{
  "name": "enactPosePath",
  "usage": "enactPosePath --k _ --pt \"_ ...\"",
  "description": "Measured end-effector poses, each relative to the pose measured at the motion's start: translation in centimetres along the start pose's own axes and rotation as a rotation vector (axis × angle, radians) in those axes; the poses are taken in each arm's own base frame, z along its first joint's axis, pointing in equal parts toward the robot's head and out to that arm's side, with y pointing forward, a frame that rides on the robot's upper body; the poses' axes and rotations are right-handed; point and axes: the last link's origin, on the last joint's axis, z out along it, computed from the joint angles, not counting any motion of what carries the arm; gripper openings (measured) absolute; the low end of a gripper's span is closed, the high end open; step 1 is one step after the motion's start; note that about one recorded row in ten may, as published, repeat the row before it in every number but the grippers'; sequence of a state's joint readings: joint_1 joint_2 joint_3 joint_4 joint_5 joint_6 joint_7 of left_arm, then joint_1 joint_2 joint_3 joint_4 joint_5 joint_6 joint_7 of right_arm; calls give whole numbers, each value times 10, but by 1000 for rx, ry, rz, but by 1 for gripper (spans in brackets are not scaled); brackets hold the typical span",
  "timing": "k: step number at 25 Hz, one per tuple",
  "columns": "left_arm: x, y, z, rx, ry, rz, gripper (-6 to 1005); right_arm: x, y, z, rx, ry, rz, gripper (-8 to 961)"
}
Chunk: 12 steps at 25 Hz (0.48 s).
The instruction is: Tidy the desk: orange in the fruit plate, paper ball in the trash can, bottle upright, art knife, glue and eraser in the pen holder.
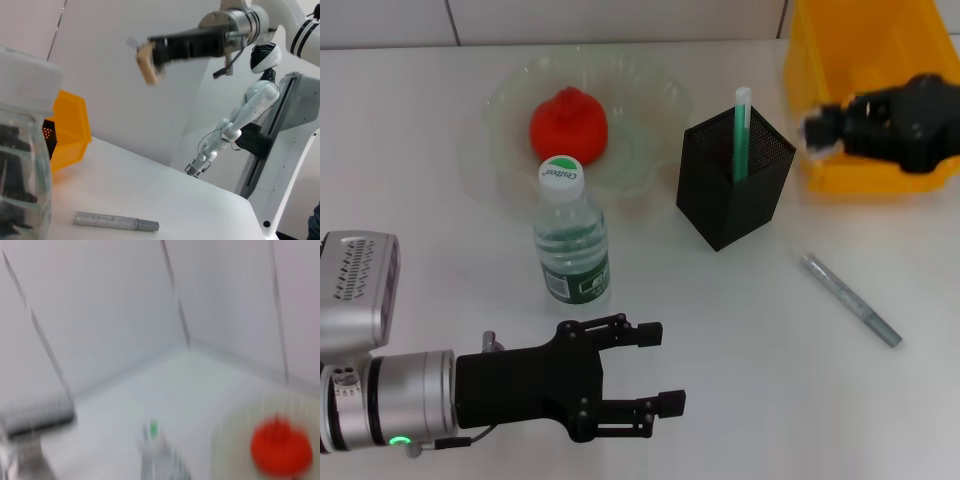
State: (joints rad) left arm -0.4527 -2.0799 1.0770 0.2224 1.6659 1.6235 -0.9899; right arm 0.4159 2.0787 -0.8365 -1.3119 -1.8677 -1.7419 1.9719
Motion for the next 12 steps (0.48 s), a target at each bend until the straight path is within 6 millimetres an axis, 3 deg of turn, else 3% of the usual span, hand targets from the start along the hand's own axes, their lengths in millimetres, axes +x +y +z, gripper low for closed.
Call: enactPosePath --k 1,4,12 --pt "0 0 0 0 0 0 825 1 -6 -5 -6 -130 -17 127" --pt "0 -1 0 2 0 3 825 6 -15 0 -8 -284 -40 126" --pt "0 -2 -1 8 -1 4 825 23 -44 39 83 -347 18 126"
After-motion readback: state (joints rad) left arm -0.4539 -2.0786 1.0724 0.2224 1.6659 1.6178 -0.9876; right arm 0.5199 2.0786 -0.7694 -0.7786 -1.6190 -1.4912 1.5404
